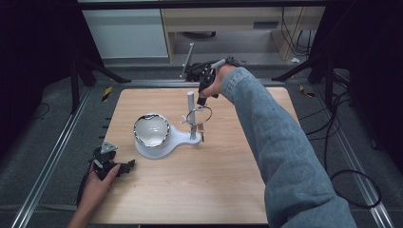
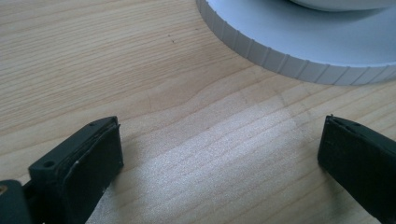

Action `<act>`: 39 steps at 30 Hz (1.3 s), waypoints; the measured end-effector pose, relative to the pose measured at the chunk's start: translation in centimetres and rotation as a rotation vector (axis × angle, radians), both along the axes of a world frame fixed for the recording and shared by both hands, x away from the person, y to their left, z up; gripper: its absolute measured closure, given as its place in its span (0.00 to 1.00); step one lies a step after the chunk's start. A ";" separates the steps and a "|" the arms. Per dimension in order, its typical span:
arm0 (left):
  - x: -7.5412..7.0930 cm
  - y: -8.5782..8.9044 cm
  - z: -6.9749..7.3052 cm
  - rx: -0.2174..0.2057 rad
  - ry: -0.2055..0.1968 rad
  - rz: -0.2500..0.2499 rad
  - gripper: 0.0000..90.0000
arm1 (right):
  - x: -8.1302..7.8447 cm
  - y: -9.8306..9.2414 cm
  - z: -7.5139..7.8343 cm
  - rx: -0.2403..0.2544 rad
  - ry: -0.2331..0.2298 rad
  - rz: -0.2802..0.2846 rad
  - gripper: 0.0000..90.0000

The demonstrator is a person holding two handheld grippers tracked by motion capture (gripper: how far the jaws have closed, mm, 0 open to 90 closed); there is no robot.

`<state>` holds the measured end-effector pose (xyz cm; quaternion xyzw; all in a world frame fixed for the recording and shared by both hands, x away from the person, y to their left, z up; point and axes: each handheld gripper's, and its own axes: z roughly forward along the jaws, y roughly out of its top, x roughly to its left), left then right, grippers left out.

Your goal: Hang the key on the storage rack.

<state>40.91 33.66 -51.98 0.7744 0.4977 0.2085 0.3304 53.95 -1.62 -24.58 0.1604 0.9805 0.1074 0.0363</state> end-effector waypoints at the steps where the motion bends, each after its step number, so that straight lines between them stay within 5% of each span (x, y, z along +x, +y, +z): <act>1: 0.0 0.0 0.0 0.000 0.000 0.000 0.00 | 0.1 -0.1 -0.1 -0.001 0.000 -0.002 0.98; 22: 0.0 0.0 0.0 0.000 0.000 0.000 0.00 | 0.7 -1.8 -0.4 0.050 -0.023 -0.059 0.89; 35: 0.0 0.0 0.0 0.000 0.000 0.000 0.00 | 1.1 -3.9 -0.1 0.104 -0.087 -0.133 0.75; 39: 0.0 0.0 0.0 0.000 0.000 0.000 0.00 | 1.2 -4.4 -0.1 0.117 -0.116 -0.156 0.62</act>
